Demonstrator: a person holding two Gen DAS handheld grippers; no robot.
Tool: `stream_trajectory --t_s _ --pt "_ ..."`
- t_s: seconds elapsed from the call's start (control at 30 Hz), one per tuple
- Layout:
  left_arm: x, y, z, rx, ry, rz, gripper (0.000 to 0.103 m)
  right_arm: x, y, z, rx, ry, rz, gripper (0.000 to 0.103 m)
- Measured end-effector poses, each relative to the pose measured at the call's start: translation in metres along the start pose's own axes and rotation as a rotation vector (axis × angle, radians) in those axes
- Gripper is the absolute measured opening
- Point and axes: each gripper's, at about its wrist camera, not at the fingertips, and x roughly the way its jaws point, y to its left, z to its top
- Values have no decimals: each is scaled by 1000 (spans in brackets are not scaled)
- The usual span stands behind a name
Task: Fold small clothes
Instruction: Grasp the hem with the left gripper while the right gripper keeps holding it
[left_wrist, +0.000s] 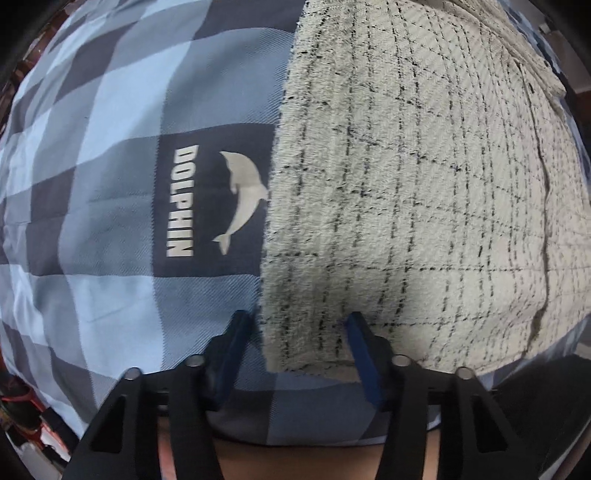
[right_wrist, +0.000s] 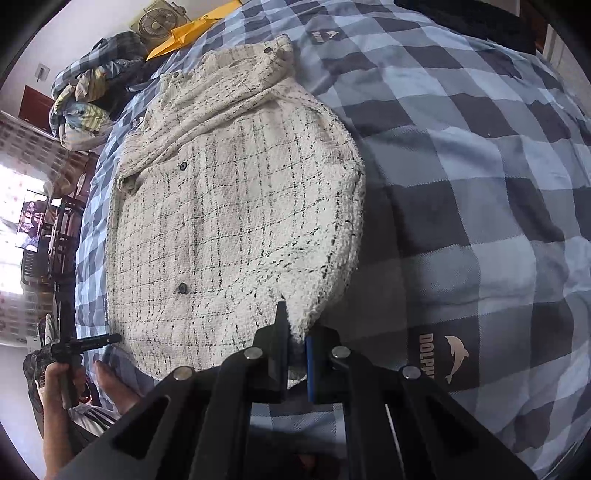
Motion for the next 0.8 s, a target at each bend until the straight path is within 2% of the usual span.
stream_trajectory --t_s 0.03,0.1,0.17,0.4,0.5,0.63,0.8 --pt "1 0 2 -12 6 -31 31 -1 0 0 3 -1 2 4" --pt "0 1 1 -26 0 -50 13 -2 2 0 4 -8 4 4" --pt "-4 1 -1 -16 -12 -56 8 -4 5 1 0 -15 3 4" --pt "-31 -10 -8 5 -88 -52 7 -12 11 1 -8 -46 11 4" --pt "-54 -9 -18 0 -149 -81 7 -18 12 1 9 -60 49 4" --pt "-96 -25 -37 48 -267 -89 7 -32 14 1 29 -73 105 4" --pt "-136 -24 -49 58 -315 -140 7 -66 22 0 48 -125 158 4"
